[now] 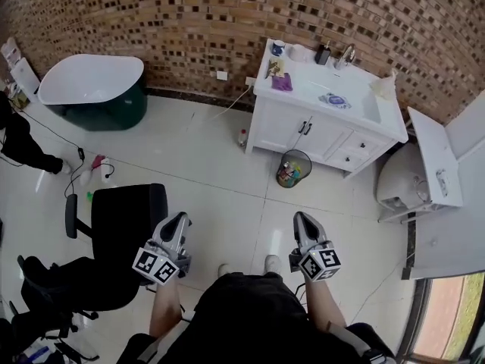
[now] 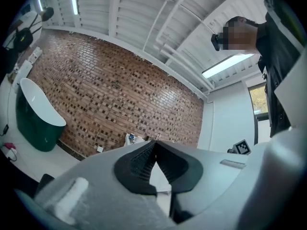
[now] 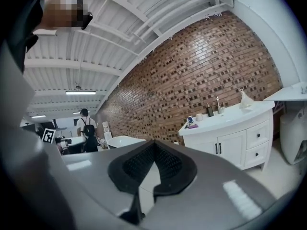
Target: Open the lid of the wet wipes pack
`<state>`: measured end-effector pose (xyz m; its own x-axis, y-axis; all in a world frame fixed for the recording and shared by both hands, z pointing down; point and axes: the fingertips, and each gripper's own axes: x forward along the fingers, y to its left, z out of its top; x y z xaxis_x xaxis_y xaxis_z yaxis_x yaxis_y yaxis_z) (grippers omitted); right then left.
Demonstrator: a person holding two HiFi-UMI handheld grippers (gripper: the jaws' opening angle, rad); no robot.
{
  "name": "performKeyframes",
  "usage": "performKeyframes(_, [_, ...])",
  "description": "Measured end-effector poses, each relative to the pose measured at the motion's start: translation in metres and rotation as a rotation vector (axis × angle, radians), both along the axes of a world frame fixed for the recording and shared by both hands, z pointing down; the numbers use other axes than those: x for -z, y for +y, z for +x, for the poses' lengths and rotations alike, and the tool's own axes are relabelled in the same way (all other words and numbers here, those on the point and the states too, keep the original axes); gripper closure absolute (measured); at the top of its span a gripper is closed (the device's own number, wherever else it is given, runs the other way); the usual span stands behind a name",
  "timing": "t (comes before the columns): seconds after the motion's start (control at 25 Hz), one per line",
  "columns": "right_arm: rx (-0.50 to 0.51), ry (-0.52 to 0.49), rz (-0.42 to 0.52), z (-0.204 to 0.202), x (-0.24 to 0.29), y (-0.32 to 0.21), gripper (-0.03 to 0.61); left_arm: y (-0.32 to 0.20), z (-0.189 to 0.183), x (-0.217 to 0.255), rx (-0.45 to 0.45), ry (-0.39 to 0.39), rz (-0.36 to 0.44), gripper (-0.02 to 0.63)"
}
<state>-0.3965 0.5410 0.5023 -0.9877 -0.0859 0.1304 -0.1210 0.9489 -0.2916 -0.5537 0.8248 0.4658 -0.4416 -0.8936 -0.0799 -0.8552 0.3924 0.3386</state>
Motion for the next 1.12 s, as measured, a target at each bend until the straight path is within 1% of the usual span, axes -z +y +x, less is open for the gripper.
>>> performKeyframes(0.08, [-0.036,0.007,0.013,0.014,0.003,-0.014,0.578,-0.006,0.001,-0.002,-0.012,0.004,0.008,0.614])
performKeyframes(0.2, [-0.080,-0.003,0.016,0.027,0.008,-0.036,0.578,-0.024,0.005,0.001,-0.037,-0.009,-0.003,0.614])
performKeyframes(0.32, [-0.085,-0.018,0.026,0.033,0.016,-0.049,0.578,-0.050,0.013,0.005,-0.063,-0.001,0.014,0.614])
performKeyframes(0.44, [-0.064,-0.039,0.082,0.040,0.029,-0.060,0.578,-0.086,0.031,0.008,-0.133,0.001,0.029,0.614])
performKeyframes(0.52, [-0.088,-0.050,0.101,0.052,0.036,-0.076,0.578,-0.110,0.040,0.011,-0.176,-0.008,0.027,0.614])
performKeyframes(0.64, [-0.155,-0.081,0.074,0.081,0.046,-0.104,0.578,-0.144,0.053,0.018,-0.219,-0.020,0.025,0.614])
performKeyframes(0.76, [-0.214,-0.105,0.073,0.111,0.053,-0.132,0.578,-0.178,0.067,0.023,-0.261,-0.026,0.026,0.614])
performKeyframes(0.92, [-0.304,-0.124,0.054,0.148,0.051,-0.164,0.578,-0.218,0.091,0.025,-0.338,-0.032,0.015,0.614])
performKeyframes(1.12, [-0.379,-0.129,0.033,0.188,0.040,-0.196,0.578,-0.264,0.115,0.024,-0.403,-0.033,-0.004,0.614])
